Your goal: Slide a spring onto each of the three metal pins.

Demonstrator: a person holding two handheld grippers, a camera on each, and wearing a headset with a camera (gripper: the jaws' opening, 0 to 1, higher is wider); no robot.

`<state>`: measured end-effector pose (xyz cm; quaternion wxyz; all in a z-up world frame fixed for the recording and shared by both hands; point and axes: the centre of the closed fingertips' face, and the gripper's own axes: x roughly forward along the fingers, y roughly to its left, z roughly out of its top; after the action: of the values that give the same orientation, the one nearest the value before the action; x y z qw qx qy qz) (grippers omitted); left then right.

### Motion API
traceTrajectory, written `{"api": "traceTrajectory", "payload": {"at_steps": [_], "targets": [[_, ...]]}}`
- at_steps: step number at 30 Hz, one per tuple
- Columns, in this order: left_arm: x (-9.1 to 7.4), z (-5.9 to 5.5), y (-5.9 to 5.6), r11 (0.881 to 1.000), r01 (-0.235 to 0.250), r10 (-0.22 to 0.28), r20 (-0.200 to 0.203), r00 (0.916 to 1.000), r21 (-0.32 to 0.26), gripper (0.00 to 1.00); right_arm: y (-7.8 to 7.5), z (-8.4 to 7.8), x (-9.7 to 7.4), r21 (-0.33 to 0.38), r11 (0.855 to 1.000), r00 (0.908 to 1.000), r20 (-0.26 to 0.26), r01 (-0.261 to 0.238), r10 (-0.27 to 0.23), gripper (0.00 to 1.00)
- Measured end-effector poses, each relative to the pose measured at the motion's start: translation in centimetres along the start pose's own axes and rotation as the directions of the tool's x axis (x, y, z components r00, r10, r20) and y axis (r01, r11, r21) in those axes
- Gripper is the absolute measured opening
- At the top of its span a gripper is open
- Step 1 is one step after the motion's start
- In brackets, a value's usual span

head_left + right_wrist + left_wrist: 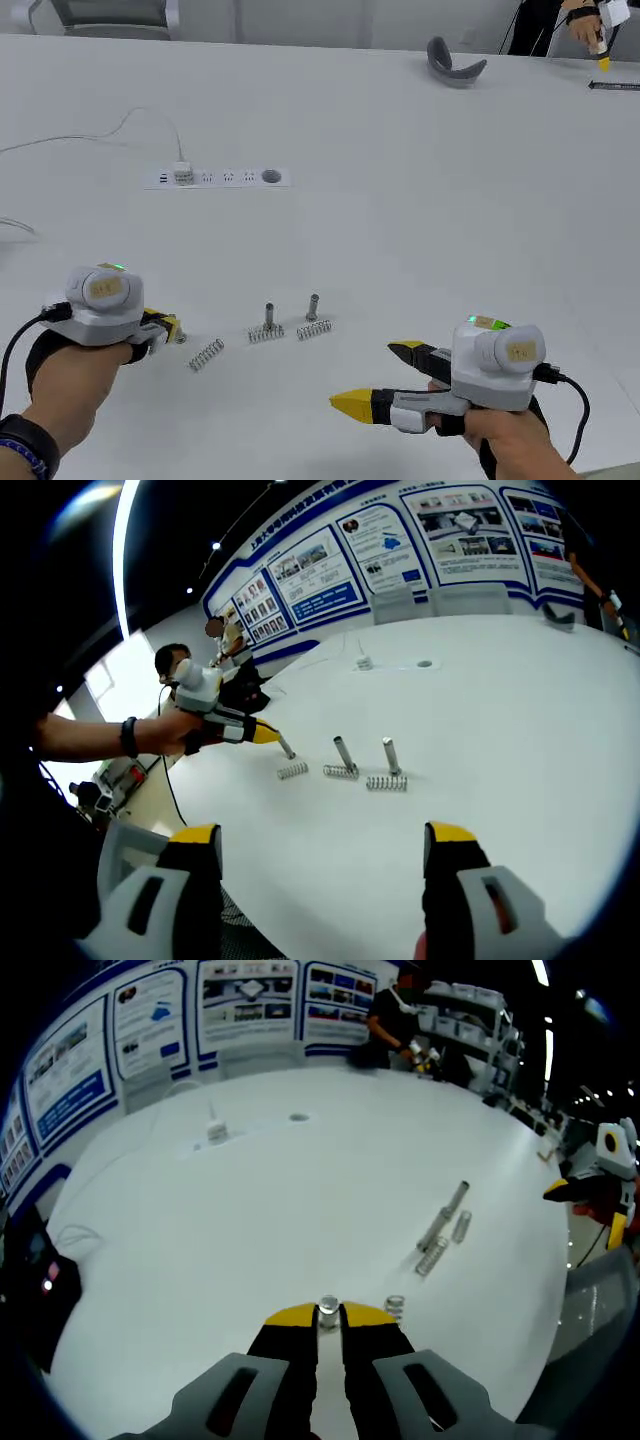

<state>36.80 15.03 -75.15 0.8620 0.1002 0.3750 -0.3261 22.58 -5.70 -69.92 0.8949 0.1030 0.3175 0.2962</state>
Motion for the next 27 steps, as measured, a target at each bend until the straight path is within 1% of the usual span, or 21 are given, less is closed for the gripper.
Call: {"api": "traceTrajectory", "payload": {"at_steps": [5, 9, 11, 15, 27], "targets": [[0.01, -0.02, -0.08, 1.0, -0.001, 0.001, 0.001, 1.0, 0.013, 0.08, 0.0, -0.07, -0.06, 0.001, 1.0, 1.0, 0.0, 0.0, 0.0, 0.84], [-0.08, -0.04, -0.03, 1.0, -0.005, 0.005, 0.008, 1.0, 0.01, 0.08, 0.01, -0.03, -0.04, 0.001, 1.0, 1.0, 0.001, -0.001, 0.001, 0.84], [-0.13, -0.07, -0.07, 1.0, -0.003, 0.003, 0.009, 1.0, 0.005, 0.08, 0.0, -0.02, -0.03, 0.002, 1.0, 1.0, 0.001, 0.0, 0.0, 0.84], [-0.1, -0.14, -0.24, 1.0, 0.003, -0.004, 0.008, 1.0, 0.017, 0.09, -0.02, -0.09, 0.02, 0.002, 1.0, 1.0, -0.001, 0.0, 0.0, 0.84], [0.35, -0.12, -0.25, 1.0, 0.011, -0.011, 0.005, 0.9999, 0.019, 0.12, 0.0, -0.29, 0.0, 0.001, 1.0, 1.0, -0.006, 0.0, 0.0, 0.84]]}}
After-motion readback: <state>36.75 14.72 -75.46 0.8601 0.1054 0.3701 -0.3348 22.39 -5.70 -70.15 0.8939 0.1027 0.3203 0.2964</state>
